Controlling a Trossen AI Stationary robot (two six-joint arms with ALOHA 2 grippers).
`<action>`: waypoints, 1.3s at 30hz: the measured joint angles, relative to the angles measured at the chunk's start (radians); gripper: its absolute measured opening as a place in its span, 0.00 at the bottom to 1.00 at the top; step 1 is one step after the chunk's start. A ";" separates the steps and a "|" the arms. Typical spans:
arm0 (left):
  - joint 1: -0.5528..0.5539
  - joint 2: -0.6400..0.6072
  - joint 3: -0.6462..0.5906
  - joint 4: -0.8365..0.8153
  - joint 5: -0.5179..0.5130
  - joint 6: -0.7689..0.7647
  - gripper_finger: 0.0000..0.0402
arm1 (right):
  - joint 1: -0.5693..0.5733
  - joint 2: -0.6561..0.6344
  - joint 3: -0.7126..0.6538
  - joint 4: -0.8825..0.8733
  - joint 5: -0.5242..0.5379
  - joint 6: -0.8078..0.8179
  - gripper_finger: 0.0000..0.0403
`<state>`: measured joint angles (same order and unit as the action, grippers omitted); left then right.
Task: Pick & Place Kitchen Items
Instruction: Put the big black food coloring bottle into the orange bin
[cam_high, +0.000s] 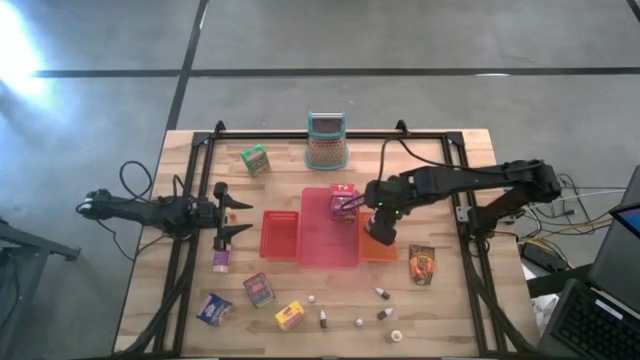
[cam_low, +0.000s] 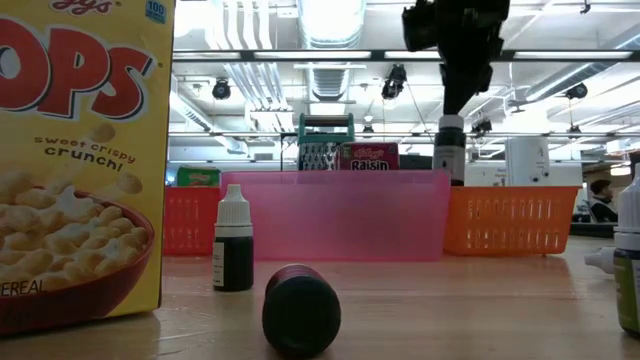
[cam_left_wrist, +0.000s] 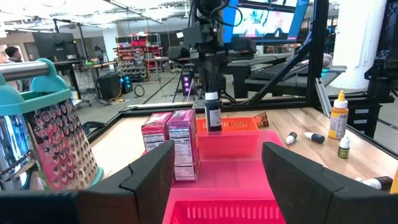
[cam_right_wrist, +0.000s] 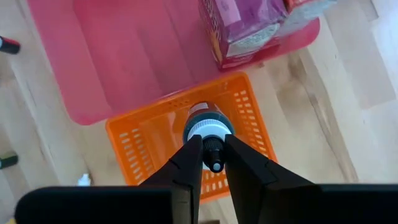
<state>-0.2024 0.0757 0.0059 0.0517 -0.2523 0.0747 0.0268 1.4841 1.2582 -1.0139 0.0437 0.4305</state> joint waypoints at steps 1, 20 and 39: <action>0.000 0.000 0.000 0.000 0.000 0.000 0.62 | -0.001 0.012 0.006 0.000 0.000 -0.014 0.14; 0.000 0.000 0.000 0.000 0.000 0.000 0.62 | -0.076 0.126 0.018 0.031 0.003 -0.096 0.11; 0.000 0.000 0.000 0.000 0.000 0.000 0.62 | -0.075 0.174 0.019 0.066 0.001 -0.094 0.15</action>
<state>-0.2024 0.0757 0.0059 0.0517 -0.2521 0.0747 -0.0486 1.6581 1.2769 -0.9483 0.0448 0.3365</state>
